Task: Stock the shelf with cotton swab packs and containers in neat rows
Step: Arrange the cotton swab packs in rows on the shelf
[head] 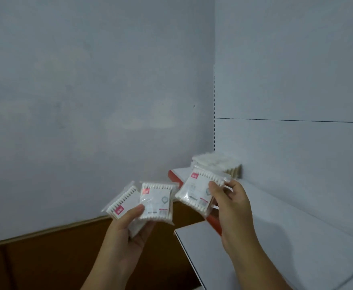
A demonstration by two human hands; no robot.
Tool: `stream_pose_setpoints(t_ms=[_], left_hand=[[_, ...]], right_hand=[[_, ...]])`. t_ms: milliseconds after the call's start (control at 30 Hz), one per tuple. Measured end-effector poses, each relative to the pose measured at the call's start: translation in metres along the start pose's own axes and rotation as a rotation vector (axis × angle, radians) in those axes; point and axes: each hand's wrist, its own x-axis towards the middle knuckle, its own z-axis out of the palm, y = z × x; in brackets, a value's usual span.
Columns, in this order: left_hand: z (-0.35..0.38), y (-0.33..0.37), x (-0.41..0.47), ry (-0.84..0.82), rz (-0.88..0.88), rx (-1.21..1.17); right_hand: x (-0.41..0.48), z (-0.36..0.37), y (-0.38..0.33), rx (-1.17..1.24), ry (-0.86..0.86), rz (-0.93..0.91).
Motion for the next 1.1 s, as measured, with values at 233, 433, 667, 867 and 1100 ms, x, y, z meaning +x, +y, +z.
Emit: stream_pose_setpoints(t_ms=[233, 433, 667, 867, 1100], left_hand=[[-0.021, -0.004, 0.154, 0.007, -0.150, -0.114], [-0.042, 0.027, 0.307, -0.091, -0.186, -0.077], [-0.031, 0.034, 0.444, -0.242, -0.250, -0.035], [-0.021, -0.008, 0.510, -0.314, -0.352, 0.034], [0.007, -0.049, 0.550, -0.460, -0.435, 0.095]], right_hand=[[0.108, 0.031, 0.080, -0.119, 0.052, -0.029], [0.250, 0.067, 0.123, -0.660, 0.243, -0.157], [0.367, 0.080, 0.157, -1.258, 0.244, -0.121], [0.416, 0.083, 0.197, -1.652, 0.167, -0.167], [0.420, 0.081, 0.199, -1.915, 0.084, -0.380]])
